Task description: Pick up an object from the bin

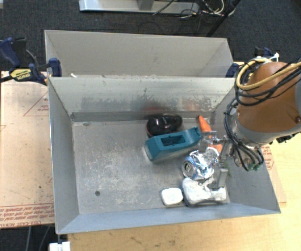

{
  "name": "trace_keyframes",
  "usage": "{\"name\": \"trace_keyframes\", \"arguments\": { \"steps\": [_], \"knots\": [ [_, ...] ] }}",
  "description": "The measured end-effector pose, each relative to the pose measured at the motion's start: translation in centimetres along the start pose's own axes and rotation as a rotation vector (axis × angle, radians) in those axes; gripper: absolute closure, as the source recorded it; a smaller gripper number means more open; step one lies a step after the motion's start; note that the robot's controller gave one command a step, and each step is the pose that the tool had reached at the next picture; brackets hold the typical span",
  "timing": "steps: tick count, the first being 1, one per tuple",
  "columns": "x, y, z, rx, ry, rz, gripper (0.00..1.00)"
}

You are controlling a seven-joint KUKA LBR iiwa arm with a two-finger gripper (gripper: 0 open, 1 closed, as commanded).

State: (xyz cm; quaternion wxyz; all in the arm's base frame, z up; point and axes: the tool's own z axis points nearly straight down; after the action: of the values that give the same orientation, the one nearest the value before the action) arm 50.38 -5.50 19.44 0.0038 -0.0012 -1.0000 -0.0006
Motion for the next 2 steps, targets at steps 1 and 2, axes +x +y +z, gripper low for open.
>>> {"name": "trace_keyframes", "arguments": {
  "steps": [1, 2],
  "knots": [
    [-0.2, 0.0, -0.4, 0.001, -0.008, -0.002, 0.0],
    [-1.9, -2.3, 5.5, 0.001, -0.011, -0.073, 0.0]
  ]
}}
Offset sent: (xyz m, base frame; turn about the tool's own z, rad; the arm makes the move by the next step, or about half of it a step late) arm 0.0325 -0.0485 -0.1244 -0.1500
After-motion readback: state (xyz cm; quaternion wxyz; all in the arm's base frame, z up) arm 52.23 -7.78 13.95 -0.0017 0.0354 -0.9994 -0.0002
